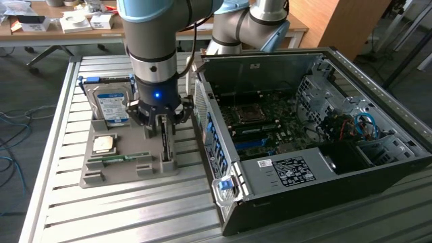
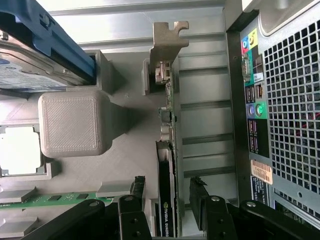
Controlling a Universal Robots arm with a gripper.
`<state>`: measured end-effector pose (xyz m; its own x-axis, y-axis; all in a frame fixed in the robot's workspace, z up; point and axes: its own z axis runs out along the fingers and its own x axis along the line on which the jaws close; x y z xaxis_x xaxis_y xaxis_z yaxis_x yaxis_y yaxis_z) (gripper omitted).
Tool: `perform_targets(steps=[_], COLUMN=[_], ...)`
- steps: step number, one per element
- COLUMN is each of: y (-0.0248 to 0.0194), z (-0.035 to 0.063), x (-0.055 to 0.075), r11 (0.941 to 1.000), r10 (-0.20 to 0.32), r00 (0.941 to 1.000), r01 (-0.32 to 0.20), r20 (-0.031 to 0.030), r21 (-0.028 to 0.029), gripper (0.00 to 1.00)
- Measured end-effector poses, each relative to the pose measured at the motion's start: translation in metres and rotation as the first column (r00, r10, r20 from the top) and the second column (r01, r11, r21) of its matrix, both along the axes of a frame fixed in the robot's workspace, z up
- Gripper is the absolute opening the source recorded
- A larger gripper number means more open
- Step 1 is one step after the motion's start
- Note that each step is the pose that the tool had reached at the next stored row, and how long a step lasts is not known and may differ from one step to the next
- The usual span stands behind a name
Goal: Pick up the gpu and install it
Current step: 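Pick up the gpu and move the gpu toward the slot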
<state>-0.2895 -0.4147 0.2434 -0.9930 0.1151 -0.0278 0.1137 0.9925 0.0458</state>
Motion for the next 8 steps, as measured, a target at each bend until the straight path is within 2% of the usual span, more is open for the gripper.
perform_targets(steps=[8], y=[0.0000], z=[-0.0050], x=[0.0000], r11=[1.0000], r10=[0.000], r00=[1.0000], r01=[0.000], r20=[0.0001], r21=[0.0001], gripper=[0.49])
